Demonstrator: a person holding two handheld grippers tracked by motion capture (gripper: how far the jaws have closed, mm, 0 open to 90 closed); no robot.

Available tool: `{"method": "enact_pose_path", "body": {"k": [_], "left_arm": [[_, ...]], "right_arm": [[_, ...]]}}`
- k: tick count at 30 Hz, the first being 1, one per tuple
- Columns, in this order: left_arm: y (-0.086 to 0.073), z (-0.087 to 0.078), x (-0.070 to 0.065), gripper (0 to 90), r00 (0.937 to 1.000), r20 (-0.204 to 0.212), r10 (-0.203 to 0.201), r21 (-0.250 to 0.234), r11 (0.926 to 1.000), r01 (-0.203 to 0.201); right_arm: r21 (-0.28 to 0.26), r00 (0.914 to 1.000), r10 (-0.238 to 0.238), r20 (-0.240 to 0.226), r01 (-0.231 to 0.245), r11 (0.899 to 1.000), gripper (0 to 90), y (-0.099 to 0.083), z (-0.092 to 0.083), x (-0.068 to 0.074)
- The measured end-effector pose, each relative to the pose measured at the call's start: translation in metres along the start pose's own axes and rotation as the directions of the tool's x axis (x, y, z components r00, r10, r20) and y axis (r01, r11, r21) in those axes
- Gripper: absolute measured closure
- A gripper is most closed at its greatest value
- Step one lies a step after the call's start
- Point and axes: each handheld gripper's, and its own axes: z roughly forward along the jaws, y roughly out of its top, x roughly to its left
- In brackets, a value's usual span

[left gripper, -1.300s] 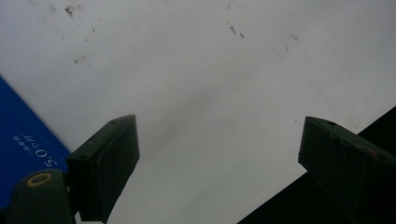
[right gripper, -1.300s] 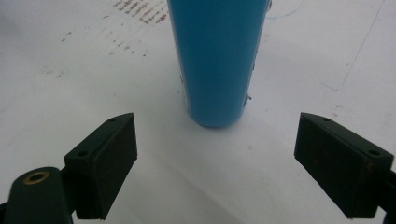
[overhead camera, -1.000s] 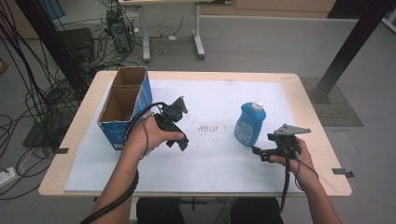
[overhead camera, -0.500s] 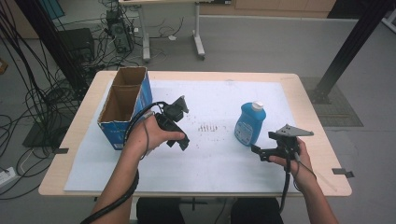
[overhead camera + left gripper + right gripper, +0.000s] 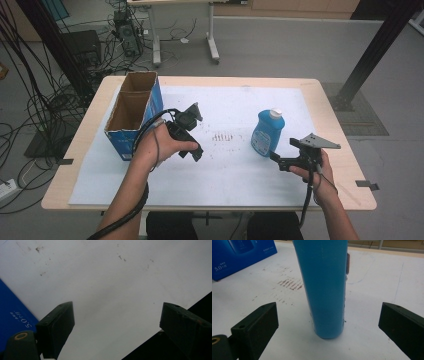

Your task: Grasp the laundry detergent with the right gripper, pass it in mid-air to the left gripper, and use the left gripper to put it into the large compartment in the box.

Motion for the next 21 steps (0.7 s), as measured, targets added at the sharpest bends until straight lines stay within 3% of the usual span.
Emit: {"method": "enact_pose_path", "body": {"k": [14,21], "left_arm": [[-0.0007,-0.0049,-0.0024,12.7,1.0000,0.003,0.001,-0.016,0.9999,-0.001],[0.0005,-0.0064,-0.0029,12.7,1.0000,0.003,0.003,-0.021,0.9998,-0.003]], "right_arm": [[-0.113,0.9998,-0.006,-0.021,0.004,0.994,2.5,-0.0046,0.0000,0.0025],[-0.125,0.9998,-0.015,-0.013,0.014,0.992,2.5,-0.0040,0.0024,0.0039]]}}
